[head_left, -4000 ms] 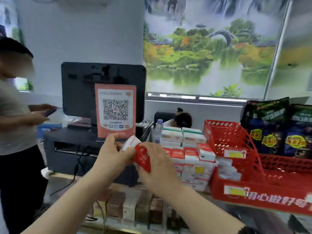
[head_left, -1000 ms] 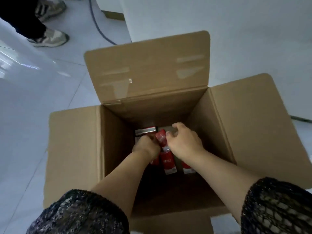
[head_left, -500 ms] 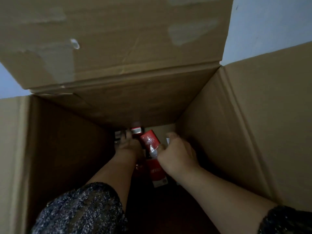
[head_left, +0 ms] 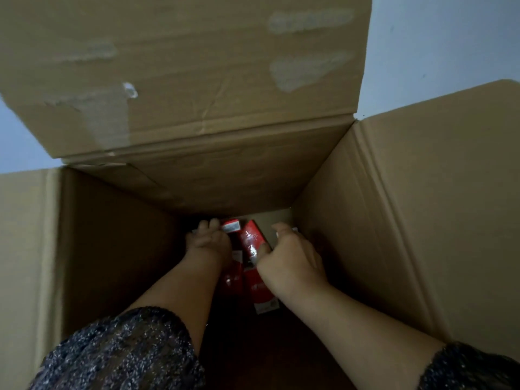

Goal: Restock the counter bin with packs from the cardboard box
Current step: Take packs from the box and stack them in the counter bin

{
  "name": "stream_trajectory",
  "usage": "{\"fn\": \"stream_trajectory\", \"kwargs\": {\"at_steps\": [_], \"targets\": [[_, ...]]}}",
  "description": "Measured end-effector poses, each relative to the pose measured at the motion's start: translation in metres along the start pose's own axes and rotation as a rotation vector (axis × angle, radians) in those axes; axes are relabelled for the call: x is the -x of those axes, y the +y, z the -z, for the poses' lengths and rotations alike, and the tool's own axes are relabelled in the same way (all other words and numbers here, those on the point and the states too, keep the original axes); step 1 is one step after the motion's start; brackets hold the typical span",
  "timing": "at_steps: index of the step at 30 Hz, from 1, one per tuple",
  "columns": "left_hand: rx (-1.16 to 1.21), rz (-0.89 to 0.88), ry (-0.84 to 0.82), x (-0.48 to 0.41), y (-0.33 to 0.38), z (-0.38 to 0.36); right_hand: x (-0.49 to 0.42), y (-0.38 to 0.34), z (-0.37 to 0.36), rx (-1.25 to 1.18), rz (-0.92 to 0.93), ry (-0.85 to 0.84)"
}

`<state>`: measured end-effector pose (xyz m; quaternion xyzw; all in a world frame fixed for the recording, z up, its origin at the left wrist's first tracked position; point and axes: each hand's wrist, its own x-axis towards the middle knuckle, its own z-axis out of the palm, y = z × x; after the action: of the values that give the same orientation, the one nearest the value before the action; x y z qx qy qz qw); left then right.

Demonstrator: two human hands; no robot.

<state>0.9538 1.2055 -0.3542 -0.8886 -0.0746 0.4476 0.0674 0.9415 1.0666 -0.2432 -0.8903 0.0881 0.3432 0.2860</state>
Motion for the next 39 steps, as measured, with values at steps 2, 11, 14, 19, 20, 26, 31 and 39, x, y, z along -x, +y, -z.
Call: {"fn": "stream_trajectory", "kwargs": {"at_steps": [2,11,14,19,20,26,31,39], "targets": [[0.009,-0.012,0.023,0.015,0.0,0.012,0.008,-0.007,0.006,-0.027,-0.008,-0.003],[0.076,-0.085,0.428,0.117,-0.026,0.075,0.075,-0.036,0.047,-0.003,0.083,0.041],[0.462,-0.079,0.52,0.164,-0.037,0.096,0.103,-0.046,0.07,-0.043,0.108,0.069],[1.155,-0.055,0.588,0.239,-0.048,0.127,0.155,-0.069,0.118,-0.093,0.196,0.139],[1.304,-0.069,0.582,0.255,-0.051,0.136,0.167,-0.075,0.127,-0.115,0.217,0.157],[1.9,-0.154,0.547,0.364,-0.064,0.213,0.238,-0.124,0.198,-0.229,0.38,0.282],[1.955,-0.327,0.557,0.457,-0.066,0.283,0.304,-0.175,0.272,-0.216,0.578,0.364],[1.925,-0.553,0.625,0.599,-0.074,0.406,0.405,-0.251,0.395,-0.168,0.818,0.512]]}}
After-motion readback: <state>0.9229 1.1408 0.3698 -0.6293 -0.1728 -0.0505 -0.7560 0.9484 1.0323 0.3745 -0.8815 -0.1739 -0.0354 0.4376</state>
